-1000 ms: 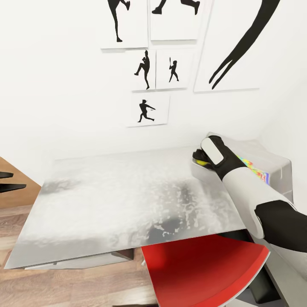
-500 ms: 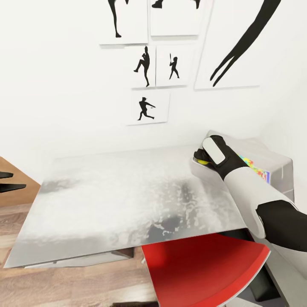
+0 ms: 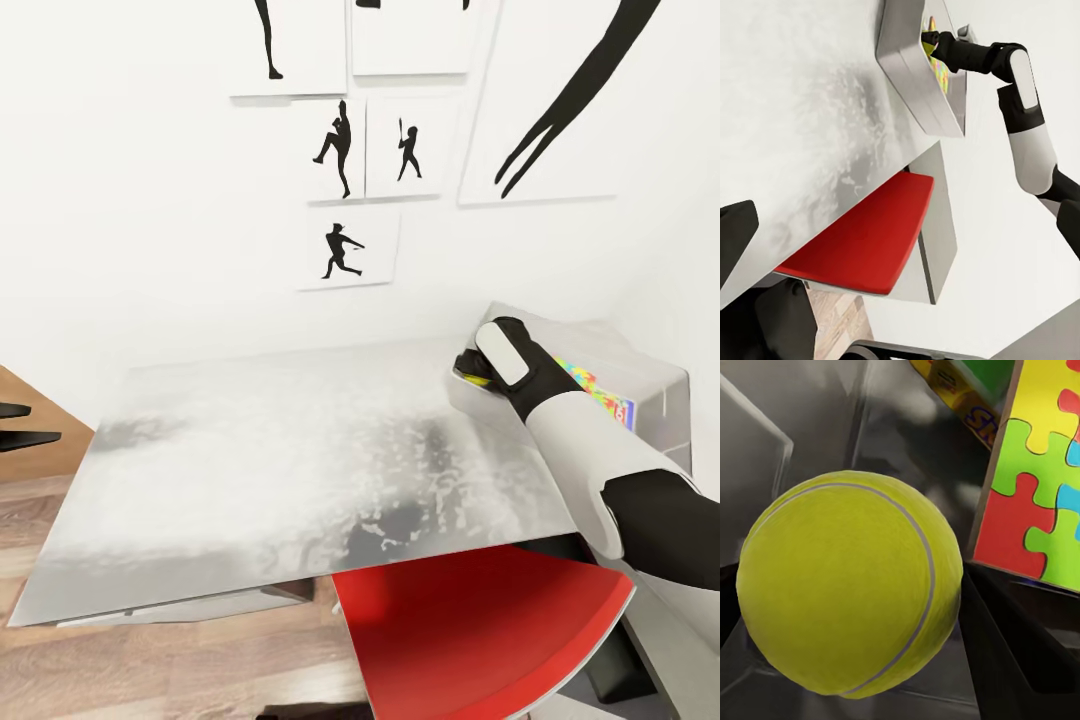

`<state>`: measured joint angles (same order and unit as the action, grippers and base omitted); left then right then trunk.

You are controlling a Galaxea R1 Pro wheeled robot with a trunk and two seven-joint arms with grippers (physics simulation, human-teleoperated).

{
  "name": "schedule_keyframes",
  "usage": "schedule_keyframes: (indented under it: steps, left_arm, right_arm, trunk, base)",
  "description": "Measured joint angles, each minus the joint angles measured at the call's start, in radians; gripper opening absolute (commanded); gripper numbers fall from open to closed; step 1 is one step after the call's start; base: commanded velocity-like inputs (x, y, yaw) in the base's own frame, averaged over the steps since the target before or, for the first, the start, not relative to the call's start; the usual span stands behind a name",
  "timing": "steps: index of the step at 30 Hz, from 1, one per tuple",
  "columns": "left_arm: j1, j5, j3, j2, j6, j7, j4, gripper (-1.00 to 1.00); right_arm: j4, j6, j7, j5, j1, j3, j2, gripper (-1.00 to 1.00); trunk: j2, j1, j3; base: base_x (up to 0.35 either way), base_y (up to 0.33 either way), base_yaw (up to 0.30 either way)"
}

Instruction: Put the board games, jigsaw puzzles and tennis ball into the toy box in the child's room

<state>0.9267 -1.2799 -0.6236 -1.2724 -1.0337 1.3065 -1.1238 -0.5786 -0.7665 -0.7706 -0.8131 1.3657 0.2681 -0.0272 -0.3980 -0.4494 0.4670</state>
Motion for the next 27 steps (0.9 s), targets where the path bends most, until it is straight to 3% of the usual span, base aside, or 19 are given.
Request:
schedule_keyframes:
  steps: [1,27]
  left_arm:
    - [0.000,0.000,0.000,0.000,0.000,0.000,0.000,1.00]
    - [0.000,0.000,0.000,0.000,0.000,0.000,0.000,1.00]
  right_arm:
    - [0.000,0.000,0.000,0.000,0.000,0.000,0.000,1.00]
    - [0.000,-0.002,-0.003,-0.002,0.000,0.002,-0.003,1.00]
  trunk:
    - [0.000,0.000,0.000]
    - [0.000,0.000,0.000]
  base:
    - [0.000,0.000,0.000]
    - [0.000,0.000,0.000]
